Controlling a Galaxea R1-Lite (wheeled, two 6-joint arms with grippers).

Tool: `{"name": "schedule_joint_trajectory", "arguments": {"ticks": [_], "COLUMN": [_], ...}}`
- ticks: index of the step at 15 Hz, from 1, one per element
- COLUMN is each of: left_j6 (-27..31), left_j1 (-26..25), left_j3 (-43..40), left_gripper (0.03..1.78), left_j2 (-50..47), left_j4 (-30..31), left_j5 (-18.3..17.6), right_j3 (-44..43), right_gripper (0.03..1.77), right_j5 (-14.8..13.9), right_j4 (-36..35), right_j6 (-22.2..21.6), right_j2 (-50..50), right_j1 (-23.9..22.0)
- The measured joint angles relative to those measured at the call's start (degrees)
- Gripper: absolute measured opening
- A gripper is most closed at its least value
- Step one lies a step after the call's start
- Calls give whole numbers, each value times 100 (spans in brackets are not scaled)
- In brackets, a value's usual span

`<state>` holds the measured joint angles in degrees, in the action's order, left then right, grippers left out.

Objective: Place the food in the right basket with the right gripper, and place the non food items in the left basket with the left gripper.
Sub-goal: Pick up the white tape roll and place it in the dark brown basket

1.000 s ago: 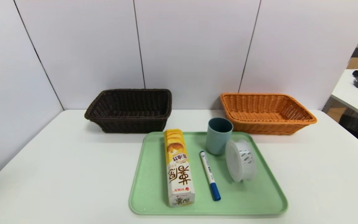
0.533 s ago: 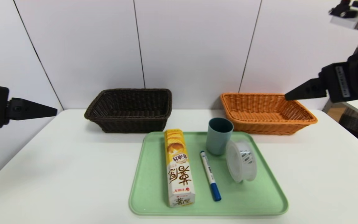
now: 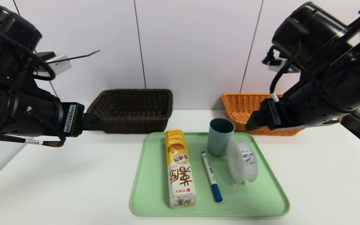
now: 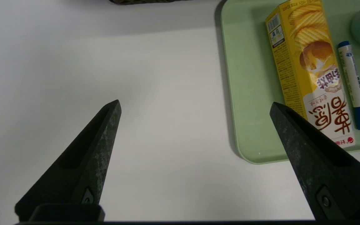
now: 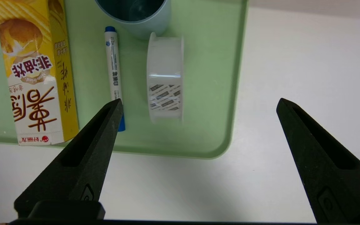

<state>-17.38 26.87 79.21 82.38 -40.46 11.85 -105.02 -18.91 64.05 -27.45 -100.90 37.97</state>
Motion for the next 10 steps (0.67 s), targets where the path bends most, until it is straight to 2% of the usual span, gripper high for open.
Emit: {"name": "schedule_joint_trajectory", "arguments": {"ticks": [3, 8, 10], "left_j6": [-30, -17, -26], "left_j1": [37, 122, 121], "left_j3": [2, 16, 22], "left_gripper": [169, 169, 169], "left_j2": [297, 606, 664], "left_j4": [9, 395, 402], "left_j5": [7, 13, 13], "right_j3": [-27, -21, 17], "right_gripper": [170, 170, 170], "right_j5": [69, 579, 640], "right_j4": [-9, -18, -11], "right_j6": [-306, -586, -630], "right_j2": [-404, -905, -1051], "right_j1": [39, 44, 17]}}
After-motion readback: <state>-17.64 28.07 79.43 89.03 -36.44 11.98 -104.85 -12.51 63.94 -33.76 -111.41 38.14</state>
